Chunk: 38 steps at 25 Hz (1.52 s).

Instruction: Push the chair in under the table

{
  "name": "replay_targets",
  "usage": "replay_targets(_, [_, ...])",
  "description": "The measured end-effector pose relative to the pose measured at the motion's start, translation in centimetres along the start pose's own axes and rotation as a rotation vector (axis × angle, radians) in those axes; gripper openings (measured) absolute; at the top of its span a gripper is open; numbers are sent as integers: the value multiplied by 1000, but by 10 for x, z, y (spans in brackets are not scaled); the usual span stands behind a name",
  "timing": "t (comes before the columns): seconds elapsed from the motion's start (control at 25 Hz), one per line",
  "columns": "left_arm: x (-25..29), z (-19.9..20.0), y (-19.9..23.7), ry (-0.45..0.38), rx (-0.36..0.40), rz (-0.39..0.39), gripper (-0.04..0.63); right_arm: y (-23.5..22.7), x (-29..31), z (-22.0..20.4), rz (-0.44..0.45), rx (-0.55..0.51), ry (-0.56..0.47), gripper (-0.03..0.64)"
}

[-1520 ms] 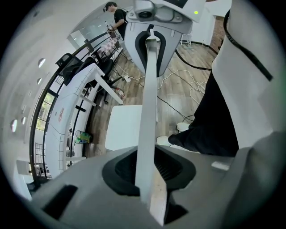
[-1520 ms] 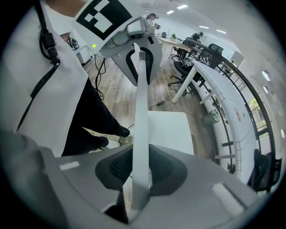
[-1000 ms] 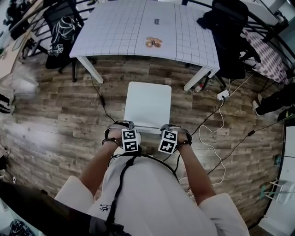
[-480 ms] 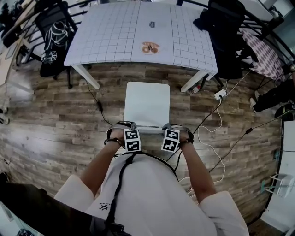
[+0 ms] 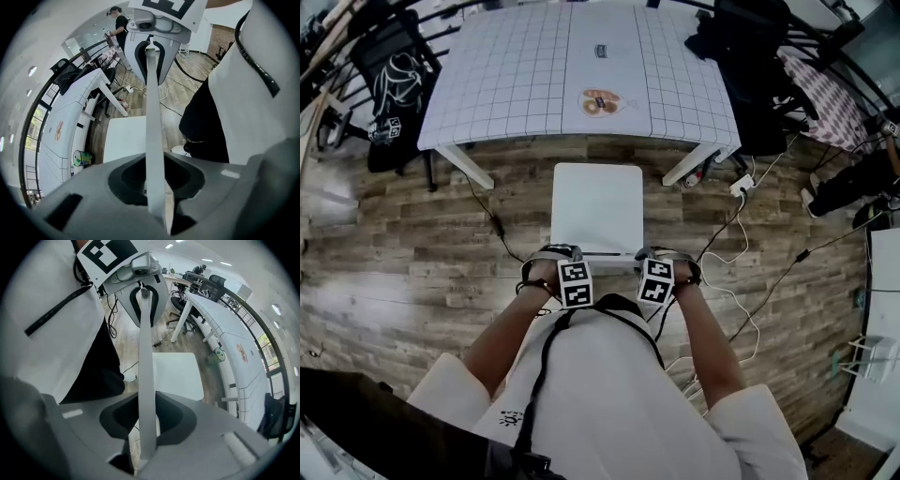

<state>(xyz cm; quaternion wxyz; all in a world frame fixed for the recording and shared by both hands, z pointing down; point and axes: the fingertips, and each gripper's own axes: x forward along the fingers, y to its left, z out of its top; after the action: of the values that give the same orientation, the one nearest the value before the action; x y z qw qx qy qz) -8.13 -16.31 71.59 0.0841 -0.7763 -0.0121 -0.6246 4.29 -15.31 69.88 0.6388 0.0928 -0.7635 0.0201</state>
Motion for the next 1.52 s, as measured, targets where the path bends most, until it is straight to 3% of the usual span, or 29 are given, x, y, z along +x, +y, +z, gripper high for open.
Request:
replay_targets(0.64, [15, 8, 61, 4, 16, -4, 91, -62, 11, -11, -6, 4, -4, 89])
replay_targets(1.52, [28, 26, 150, 7, -35, -10, 91, -155, 16, -27, 28, -60, -37, 86])
